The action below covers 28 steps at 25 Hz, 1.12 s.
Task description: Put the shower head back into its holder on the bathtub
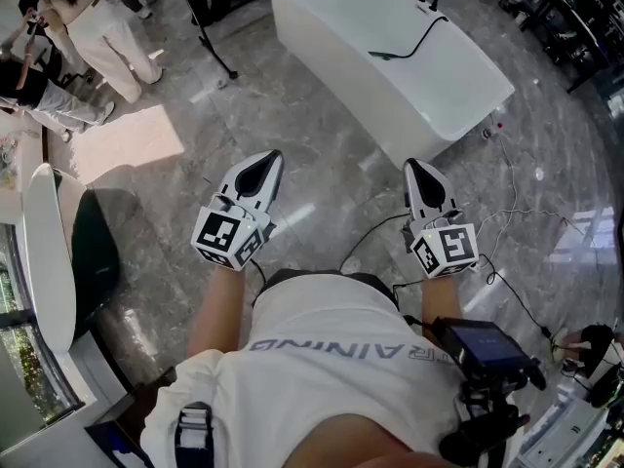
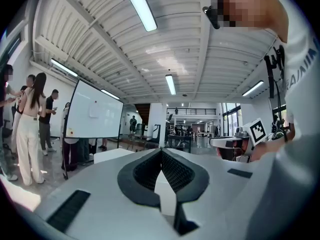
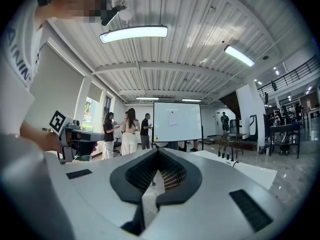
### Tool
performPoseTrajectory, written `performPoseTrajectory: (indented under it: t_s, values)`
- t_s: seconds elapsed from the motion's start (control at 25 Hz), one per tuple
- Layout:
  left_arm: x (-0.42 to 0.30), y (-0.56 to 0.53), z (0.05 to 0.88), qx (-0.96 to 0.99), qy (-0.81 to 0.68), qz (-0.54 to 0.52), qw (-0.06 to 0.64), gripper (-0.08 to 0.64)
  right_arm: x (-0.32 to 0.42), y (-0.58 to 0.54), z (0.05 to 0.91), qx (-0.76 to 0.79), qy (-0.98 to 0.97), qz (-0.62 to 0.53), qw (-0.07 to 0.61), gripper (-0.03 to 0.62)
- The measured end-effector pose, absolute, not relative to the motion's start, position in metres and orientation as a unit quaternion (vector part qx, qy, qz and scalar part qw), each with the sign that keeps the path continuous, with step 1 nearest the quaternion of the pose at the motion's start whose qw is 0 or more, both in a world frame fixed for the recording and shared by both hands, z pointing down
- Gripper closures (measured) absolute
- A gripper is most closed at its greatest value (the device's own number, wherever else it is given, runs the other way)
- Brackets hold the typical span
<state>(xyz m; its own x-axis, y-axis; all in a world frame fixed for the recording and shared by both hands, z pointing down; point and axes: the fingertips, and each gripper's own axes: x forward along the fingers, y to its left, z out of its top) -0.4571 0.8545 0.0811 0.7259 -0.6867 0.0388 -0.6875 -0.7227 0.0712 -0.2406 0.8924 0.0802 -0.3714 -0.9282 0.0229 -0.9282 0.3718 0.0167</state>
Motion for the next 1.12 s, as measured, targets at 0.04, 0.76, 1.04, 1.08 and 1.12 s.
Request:
performPoseTrajectory:
  t_s: [0.04, 0.76, 1.04, 1.08, 1.12]
  values:
    - [-0.458, 0.855, 0.082, 0.928, -0.371, 0.005, 0.042, 0.543, -0.242, 0.893, 0.080, 0.559, -0.829, 0.001, 0.010, 0.581]
    - [-0.355, 0.864, 0.089, 0.922, -0.385, 0.033, 0.032, 0.543, -0.146, 0.881, 0.105, 0.523, -0.852, 0.025, 0.010, 0.581]
    - [-0.362, 0.854, 0.095, 0.909, -0.413, 0.035, 0.043, 0.543, -0.150, 0.860, 0.111, 0.503, -0.864, 0.024, 0.003, 0.581]
    - [-0.367, 0.851, 0.094, 0.908, -0.415, 0.033, 0.043, 0.543, -0.153, 0.856, 0.110, 0.503, -0.864, 0.023, 0.002, 0.581]
    - [-0.370, 0.848, 0.093, 0.908, -0.415, 0.032, 0.044, 0.543, -0.157, 0.852, 0.109, 0.503, -0.864, 0.023, 0.002, 0.581]
